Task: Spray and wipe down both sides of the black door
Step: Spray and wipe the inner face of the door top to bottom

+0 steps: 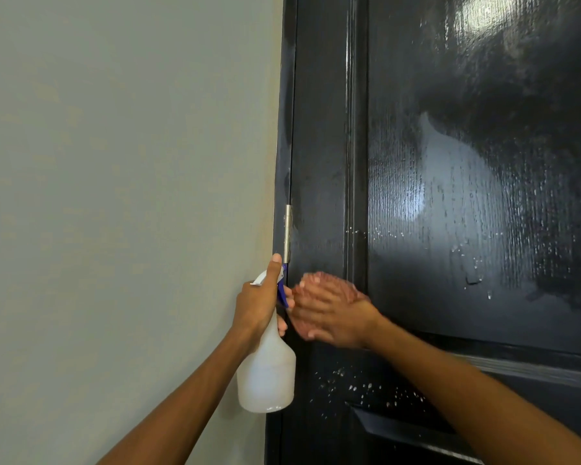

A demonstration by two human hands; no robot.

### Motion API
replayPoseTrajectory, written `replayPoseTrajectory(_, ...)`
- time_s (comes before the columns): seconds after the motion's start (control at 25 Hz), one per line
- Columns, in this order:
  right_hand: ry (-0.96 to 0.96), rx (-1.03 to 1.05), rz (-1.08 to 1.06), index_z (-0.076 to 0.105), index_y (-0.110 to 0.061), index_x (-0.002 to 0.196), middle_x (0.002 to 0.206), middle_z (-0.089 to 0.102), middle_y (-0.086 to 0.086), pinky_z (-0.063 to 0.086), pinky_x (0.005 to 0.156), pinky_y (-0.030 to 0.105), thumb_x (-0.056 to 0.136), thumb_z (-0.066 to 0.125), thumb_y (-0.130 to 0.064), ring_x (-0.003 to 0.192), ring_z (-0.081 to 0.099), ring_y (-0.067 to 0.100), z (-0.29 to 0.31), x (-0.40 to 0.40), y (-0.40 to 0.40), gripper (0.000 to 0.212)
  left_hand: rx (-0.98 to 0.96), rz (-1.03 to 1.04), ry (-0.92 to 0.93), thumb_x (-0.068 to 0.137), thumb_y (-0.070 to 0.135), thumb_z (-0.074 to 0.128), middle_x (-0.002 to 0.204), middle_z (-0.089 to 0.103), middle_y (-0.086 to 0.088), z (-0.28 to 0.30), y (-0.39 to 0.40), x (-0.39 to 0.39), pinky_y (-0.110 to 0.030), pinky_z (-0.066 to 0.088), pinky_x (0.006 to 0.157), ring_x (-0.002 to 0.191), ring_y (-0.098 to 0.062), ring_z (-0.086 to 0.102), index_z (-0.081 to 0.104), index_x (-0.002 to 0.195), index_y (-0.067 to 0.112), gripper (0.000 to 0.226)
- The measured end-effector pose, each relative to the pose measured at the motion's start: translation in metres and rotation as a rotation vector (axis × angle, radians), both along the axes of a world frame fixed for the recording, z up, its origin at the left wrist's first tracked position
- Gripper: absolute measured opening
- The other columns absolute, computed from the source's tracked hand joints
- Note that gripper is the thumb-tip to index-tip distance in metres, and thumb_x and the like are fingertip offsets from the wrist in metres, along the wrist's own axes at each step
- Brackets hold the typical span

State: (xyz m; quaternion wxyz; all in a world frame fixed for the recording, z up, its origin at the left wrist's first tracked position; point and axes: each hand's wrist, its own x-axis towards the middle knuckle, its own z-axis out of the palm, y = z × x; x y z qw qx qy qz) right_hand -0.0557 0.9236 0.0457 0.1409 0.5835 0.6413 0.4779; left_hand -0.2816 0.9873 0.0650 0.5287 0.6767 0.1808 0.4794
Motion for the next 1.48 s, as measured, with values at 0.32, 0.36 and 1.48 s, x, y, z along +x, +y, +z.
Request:
replayPoseTrajectory(0.32, 0.223, 0.544, -0.252, -0.013, -0.028, 0.163, 0.171, -0.018, 0.000, -0.016, 0.125, 0.053, 0.106, 0.007, -0.060, 0.156, -0.020, 0.029, 0.184, -0.030, 0.011, 0.068, 0.008, -0.017, -0.084, 0.092, 0.071, 0.041, 0.085, 0.074, -0.015, 0.029, 0.003, -0.003, -0.031, 0.055, 0.049, 0.065, -0.035, 0.067, 0.068, 0.097, 0.010, 0.067)
replayPoseTrajectory(0.36, 0.243, 0.545, -0.258, -0.013, -0.026, 0.164, 0.170, -0.021, 0.002, -0.017, 0.124, 0.054, 0.107, 0.006, -0.057, 0.156, -0.022, 0.031, 0.168, -0.035, 0.016, 0.068, 0.004, -0.013, -0.077, 0.092, 0.072, 0.041, 0.084, 0.075, -0.014, 0.028, 0.004, -0.003, -0.032, 0.056, 0.050, 0.066, -0.036, 0.067, 0.068, 0.096, 0.011, 0.067)
replayPoseTrajectory(1.48, -0.059, 0.337, -0.059, 0.021, -0.018, 0.164, 0.170, 0.018, 0.008, -0.014, 0.126, 0.045, 0.110, 0.021, -0.051, 0.158, 0.003, 0.032, 0.131, 0.030, -0.085, 0.063, 0.078, -0.121, -0.090, 0.092, 0.071, 0.042, 0.089, 0.073, -0.018, 0.079, -0.052, 0.044, -0.029, 0.054, 0.046, 0.050, -0.028, 0.061, 0.065, 0.097, 0.009, 0.067)
